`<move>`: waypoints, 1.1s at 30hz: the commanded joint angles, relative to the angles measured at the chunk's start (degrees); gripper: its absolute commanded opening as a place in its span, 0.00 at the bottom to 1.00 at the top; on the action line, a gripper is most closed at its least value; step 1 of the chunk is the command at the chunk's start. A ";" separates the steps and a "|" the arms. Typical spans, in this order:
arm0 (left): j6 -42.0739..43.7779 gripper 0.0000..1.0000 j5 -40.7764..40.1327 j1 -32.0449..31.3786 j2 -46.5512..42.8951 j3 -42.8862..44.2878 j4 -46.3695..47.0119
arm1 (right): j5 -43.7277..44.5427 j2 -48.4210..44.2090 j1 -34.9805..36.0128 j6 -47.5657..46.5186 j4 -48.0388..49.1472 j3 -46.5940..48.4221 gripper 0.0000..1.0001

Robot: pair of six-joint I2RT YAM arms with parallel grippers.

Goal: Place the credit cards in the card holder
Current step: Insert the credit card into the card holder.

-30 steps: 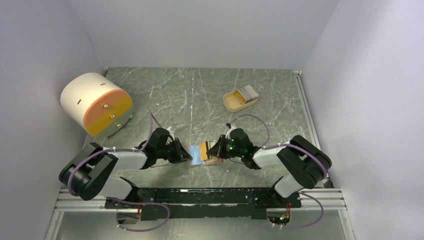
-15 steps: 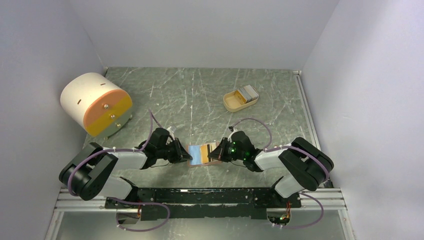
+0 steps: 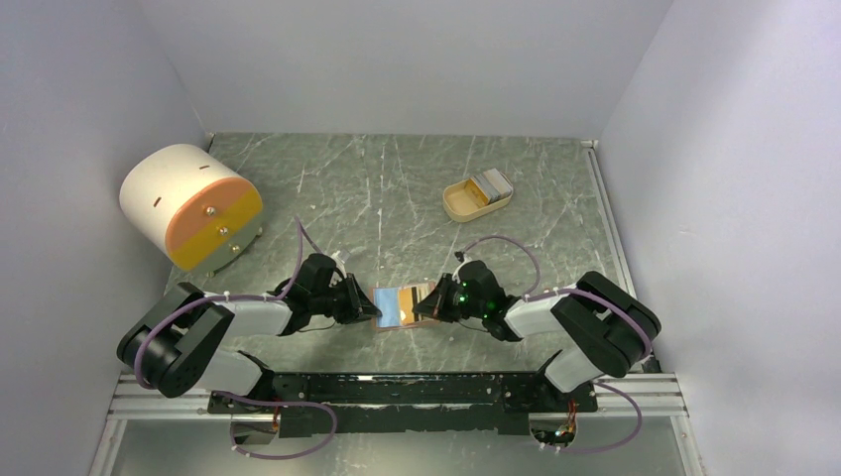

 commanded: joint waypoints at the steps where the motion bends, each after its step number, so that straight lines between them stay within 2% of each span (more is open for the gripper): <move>1: 0.40 0.18 -1.16 -0.03 0.33 0.08 -0.60 | -1.03 1.88 0.86 -1.53 -4.10 0.06 0.00; 9: 0.35 0.18 -0.43 -0.09 0.99 0.69 -0.14 | -2.86 4.30 1.68 -3.30 -5.61 3.24 0.04; 12: 0.23 0.18 -0.18 -0.37 0.93 0.74 0.18 | -3.09 5.39 2.10 -3.58 -6.52 4.12 0.09; 21: 0.88 0.18 -0.42 -0.44 0.83 1.39 -1.08 | 3.50 2.04 2.17 -9.51 -21.32 8.96 0.33; 33: 0.80 0.18 -0.25 -0.44 0.76 1.10 -0.48 | 5.75 -0.02 2.11 -11.11 -23.75 10.38 0.41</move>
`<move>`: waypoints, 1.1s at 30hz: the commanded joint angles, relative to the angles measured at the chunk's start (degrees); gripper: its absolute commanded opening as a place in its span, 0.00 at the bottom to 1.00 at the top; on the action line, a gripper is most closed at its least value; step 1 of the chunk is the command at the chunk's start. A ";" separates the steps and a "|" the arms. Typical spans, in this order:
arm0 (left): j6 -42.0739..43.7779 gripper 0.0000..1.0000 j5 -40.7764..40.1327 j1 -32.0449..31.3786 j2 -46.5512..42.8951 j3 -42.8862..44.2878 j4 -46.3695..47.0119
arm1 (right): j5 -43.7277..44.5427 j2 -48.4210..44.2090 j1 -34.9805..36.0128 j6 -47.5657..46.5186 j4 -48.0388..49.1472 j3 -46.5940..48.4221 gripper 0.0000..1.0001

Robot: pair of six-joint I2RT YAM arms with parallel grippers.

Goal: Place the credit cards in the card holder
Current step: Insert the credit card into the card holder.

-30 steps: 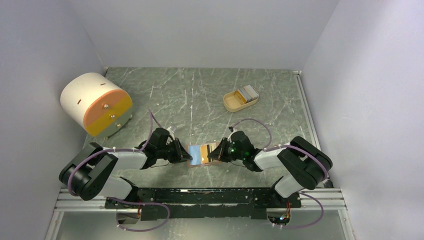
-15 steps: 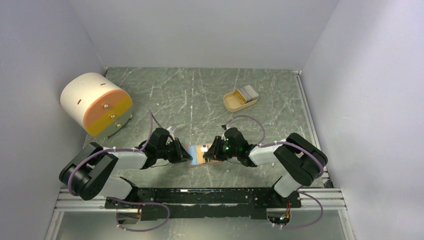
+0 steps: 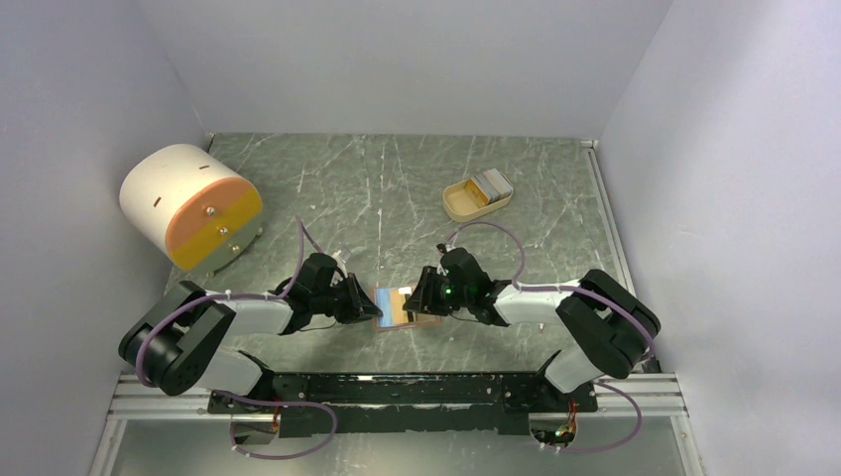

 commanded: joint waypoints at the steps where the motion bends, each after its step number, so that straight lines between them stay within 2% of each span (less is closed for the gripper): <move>1: 0.76 0.18 -0.28 -0.18 0.05 0.51 -0.38 | 3.77 0.18 -0.11 -2.43 -5.35 -0.67 0.41; 6: 0.25 0.18 0.35 -0.12 -0.01 0.14 1.14 | 1.17 1.26 0.03 -1.82 -1.79 -0.82 0.41; 11: 0.03 0.19 1.59 -0.34 -0.32 -0.33 2.91 | -1.40 2.91 0.85 -1.79 0.87 -0.06 0.35; 15: 0.78 0.19 1.72 -0.41 -0.43 0.75 1.81 | -2.19 4.32 1.33 -2.51 0.65 1.24 0.29; 18: 0.63 0.19 1.97 -0.61 -0.47 0.71 2.34 | -1.42 4.07 1.34 -3.15 -0.86 1.47 0.29; 25: 0.25 0.20 2.03 -0.74 -0.83 -0.07 3.41 | 0.83 2.25 1.28 -3.33 -1.52 0.73 0.41; 33: 0.22 0.20 2.56 -0.91 -0.86 -0.21 4.22 | -0.34 5.31 1.20 -4.36 0.22 3.87 0.44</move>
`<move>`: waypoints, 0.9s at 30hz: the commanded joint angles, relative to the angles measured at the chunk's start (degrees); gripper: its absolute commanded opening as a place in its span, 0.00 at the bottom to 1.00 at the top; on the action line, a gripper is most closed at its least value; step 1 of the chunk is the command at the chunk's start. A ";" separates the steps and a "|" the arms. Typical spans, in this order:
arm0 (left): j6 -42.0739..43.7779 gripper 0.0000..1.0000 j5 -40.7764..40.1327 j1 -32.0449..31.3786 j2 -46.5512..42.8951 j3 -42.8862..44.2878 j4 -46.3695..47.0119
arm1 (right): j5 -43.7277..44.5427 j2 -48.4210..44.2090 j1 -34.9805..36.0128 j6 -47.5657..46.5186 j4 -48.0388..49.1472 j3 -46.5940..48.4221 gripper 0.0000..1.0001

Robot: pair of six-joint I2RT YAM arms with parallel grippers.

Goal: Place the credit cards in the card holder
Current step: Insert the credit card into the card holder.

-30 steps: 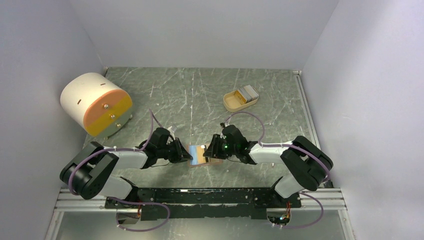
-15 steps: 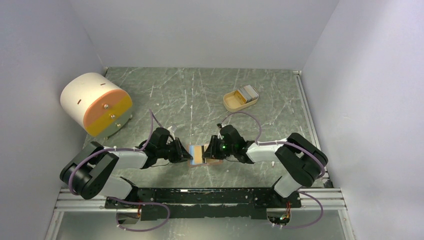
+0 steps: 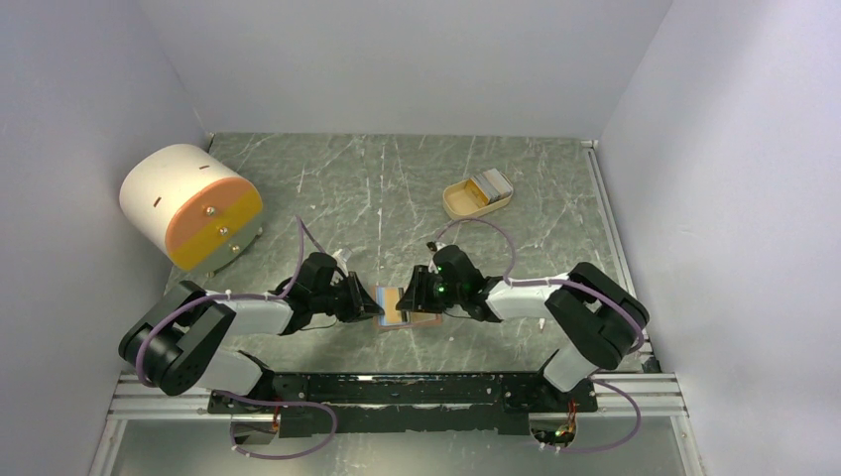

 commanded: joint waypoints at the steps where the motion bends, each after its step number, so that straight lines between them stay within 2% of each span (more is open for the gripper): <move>1: 0.20 0.20 1.76 -0.52 -1.01 -0.16 2.53 | 0.59 2.44 0.18 -1.76 -0.28 1.41 0.44; 9: 0.46 0.22 2.87 -0.70 -1.57 -0.26 4.18 | -3.29 3.13 0.16 -3.41 2.46 0.91 0.34; 17: 0.73 0.22 3.64 -0.85 -1.45 0.23 4.52 | -7.34 4.69 0.15 -0.74 8.91 -0.41 0.24; 24: 0.88 0.23 3.42 -1.03 -1.89 0.76 3.55 | -11.18 6.37 0.17 0.91 13.66 -1.54 0.23; 27: 1.07 0.23 3.36 -1.11 -2.17 1.09 2.75 | -11.87 6.49 0.16 0.98 14.48 -2.27 0.30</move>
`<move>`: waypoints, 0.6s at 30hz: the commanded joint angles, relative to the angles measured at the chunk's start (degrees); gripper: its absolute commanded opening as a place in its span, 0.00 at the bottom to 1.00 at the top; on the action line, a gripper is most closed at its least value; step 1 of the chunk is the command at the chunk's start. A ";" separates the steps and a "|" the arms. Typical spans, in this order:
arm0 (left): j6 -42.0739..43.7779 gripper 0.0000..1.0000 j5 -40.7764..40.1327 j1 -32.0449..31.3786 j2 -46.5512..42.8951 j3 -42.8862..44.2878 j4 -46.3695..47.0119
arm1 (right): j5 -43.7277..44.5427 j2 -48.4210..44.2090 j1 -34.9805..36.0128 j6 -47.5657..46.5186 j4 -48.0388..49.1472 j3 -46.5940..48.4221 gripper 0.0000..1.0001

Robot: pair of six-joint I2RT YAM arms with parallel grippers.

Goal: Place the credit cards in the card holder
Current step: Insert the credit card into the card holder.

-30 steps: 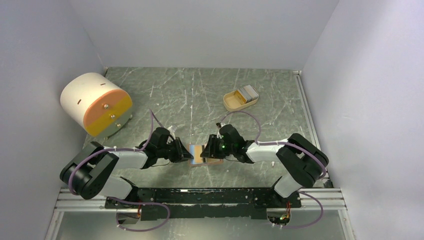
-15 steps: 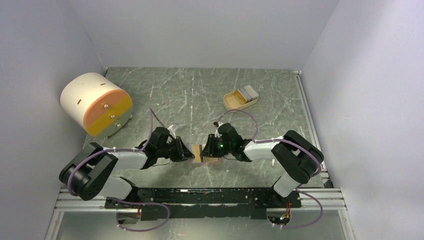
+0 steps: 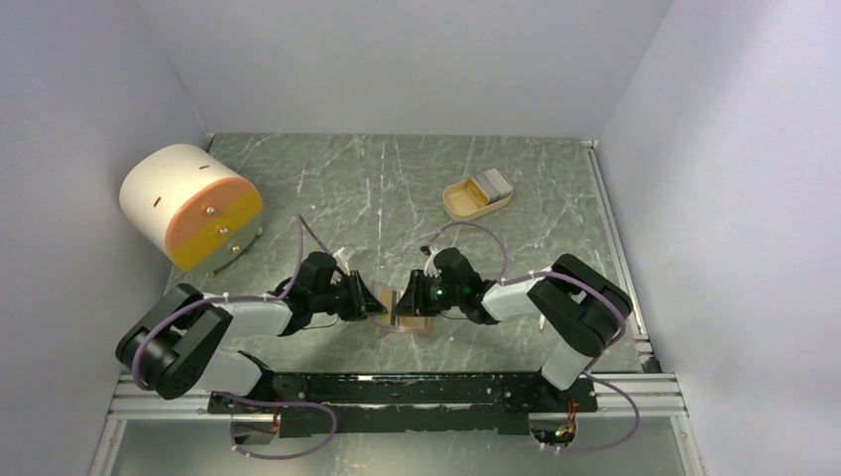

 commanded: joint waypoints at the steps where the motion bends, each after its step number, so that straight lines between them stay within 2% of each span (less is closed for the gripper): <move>1: 0.99 0.23 1.50 -0.57 -1.21 1.22 0.81 | -3.45 0.20 0.47 0.75 3.75 -1.50 0.31; 2: 1.04 0.23 1.44 -0.58 -1.46 1.32 0.44 | -2.96 -0.34 0.44 0.46 3.04 -1.59 0.31; 5: 1.59 0.12 0.36 -0.66 -1.77 2.02 -2.53 | -0.52 -2.79 0.33 -0.63 -0.96 -1.19 0.31; 7: 2.71 0.12 -1.14 -0.71 -1.45 3.61 -6.96 | 1.78 -4.35 0.38 -1.46 -5.36 -0.27 0.30; 9: 3.38 0.12 -2.11 -0.71 -1.56 4.54 -9.85 | 3.88 -5.60 0.33 -2.06 -9.46 0.49 0.28; 14: 4.25 0.13 -4.30 -0.92 -4.10 5.73 -14.34 | 6.22 -6.04 0.40 -3.44 -12.67 1.97 0.24; 18: 4.99 0.25 -2.94 -1.13 -5.60 6.73 -14.54 | 6.71 -3.57 0.35 -4.52 -12.68 3.93 0.19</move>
